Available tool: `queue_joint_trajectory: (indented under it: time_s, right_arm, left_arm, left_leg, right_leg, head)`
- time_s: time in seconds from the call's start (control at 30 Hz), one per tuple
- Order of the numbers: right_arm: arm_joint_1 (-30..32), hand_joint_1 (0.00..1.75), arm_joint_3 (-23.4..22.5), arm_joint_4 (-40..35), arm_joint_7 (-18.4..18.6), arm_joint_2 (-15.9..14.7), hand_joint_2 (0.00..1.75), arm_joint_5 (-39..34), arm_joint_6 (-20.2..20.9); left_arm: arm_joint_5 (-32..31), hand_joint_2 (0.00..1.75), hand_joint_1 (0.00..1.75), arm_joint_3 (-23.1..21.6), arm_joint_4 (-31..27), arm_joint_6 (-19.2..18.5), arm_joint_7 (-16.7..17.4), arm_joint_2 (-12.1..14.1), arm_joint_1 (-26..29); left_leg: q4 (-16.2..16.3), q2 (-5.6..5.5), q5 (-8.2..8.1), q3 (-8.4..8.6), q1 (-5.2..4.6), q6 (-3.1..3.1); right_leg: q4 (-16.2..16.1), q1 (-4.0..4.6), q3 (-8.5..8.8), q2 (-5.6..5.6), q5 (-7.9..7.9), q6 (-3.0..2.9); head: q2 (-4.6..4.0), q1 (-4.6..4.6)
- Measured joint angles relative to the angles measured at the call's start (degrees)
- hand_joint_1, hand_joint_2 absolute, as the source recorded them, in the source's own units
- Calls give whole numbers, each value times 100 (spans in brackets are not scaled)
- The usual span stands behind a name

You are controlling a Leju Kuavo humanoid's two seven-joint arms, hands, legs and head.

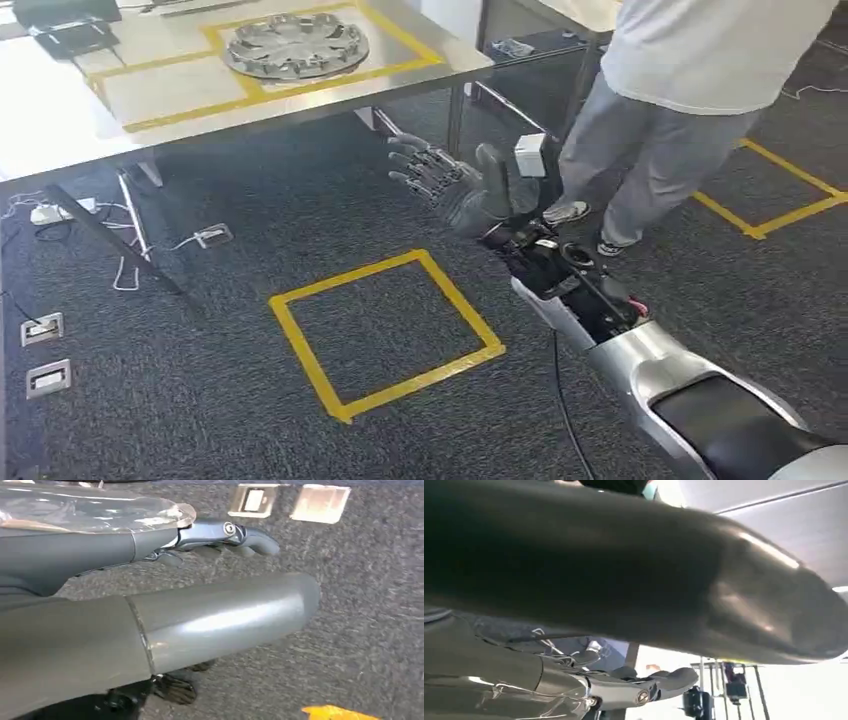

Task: Take the parts from the cabinet and place them on the table.

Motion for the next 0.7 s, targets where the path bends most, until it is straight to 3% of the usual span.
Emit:
queue_joint_trajectory:
  time_s: [0.07,0.1,0.13,0.17,0.2,0.23,0.27,0.3,0.33,0.4,0.43,0.47,0.5,0.6,0.67,0.7]
  right_arm:
    - [17,0,-13,-4,0,0,0,9,0]
    - [25,0,-46,-15,-2,-15,0,13,-2]
    - [17,0,-70,-17,-7,-26,0,15,-13]
    - [21,0,-85,-24,-7,-35,0,35,-28]
    - [50,0,-85,-39,-2,-35,0,50,-35]
    - [89,0,-87,-50,4,-37,0,63,-37]
    - [132,0,-103,-54,4,-48,0,63,-46]
    - [167,0,-120,-55,9,-57,0,63,-61]
    - [179,0,-131,-61,13,-59,0,72,-61]
    - [176,0,-149,-114,61,-68,0,85,-79]
    - [172,0,-168,-160,88,-72,0,85,-83]
    - [166,0,-177,-195,118,-72,0,83,-85]
    - [176,0,-184,-227,140,-72,0,76,-92]
    - [238,0,-210,-319,210,-105,0,57,-133]
    - [241,0,-245,-428,219,-120,0,44,-168]
    - [252,0,-243,-472,227,-120,0,44,-173]
  left_arm:
    - [0,0,0,4,0,37,-11,-9,4]
    - [-4,0,0,7,2,50,-22,-42,-5]
    - [-7,0,0,7,2,68,-26,-35,-12]
    - [-11,0,0,9,2,81,-33,-48,-8]
    - [-13,0,0,11,2,87,-39,-59,-4]
    - [-13,0,0,13,2,92,-41,-61,-1]
    - [-13,0,0,13,2,98,-41,-63,9]
    - [-15,0,0,17,2,102,-44,-70,18]
    - [-18,0,0,20,2,107,-50,-72,22]
    - [-28,0,0,20,2,138,-66,-85,15]
    - [-39,0,0,20,2,149,-76,-85,14]
    - [-39,0,0,20,2,153,-76,-87,11]
    - [-42,0,0,20,2,155,-79,-87,14]
    - [-53,0,0,20,2,142,-81,-90,11]
    - [-55,0,0,20,2,87,-83,-94,17]
    - [-57,0,0,20,2,83,-83,-92,22]
  left_leg:
    - [-18,42,18,3,9,37]
    - [-60,118,57,9,79,70]
    - [-66,132,65,5,69,81]
    - [-66,161,66,3,67,96]
    - [-65,200,70,-6,63,101]
    - [-63,232,71,-17,62,103]
    - [-62,263,71,-20,63,103]
    - [-59,295,71,-19,63,102]
    - [-51,321,71,-20,64,100]
    - [-23,380,50,-10,65,71]
    - [-9,413,37,-14,55,40]
    - [19,431,37,-40,12,15]
    - [22,453,55,-66,9,-13]
    - [35,551,45,-54,10,-92]
    - [362,331,-237,-194,40,-156]
    - [966,242,-557,-467,49,-174]
  right_leg:
    - [-12,-16,-21,62,24,57]
    - [28,-14,-54,45,-21,75]
    - [205,5,-155,-59,-185,121]
    - [654,-16,-323,-153,-469,151]
    - [1204,-35,-545,-201,-729,179]
    - [1683,-52,-739,-220,-912,208]
    - [1955,-71,-839,-229,-966,233]
    - [1911,-91,-795,-241,-896,245]
    - [1647,-109,-653,-256,-740,251]
    - [577,-118,-85,-354,-247,240]
    - [138,-95,107,-547,-234,231]
    - [64,-36,134,-562,-241,209]
    - [77,-64,153,-521,-232,143]
    - [44,-66,135,-427,-183,43]
    - [30,-97,130,-360,-144,-21]
    - [30,-97,104,-313,-127,-47]
  head:
    - [2,-2]
    - [0,-13]
    - [2,20]
    - [2,79]
    - [2,76]
    - [2,85]
    - [2,96]
    - [2,98]
    - [2,107]
    - [2,114]
    - [2,131]
    - [2,129]
    - [2,111]
    - [2,90]
    - [2,70]
    - [2,28]
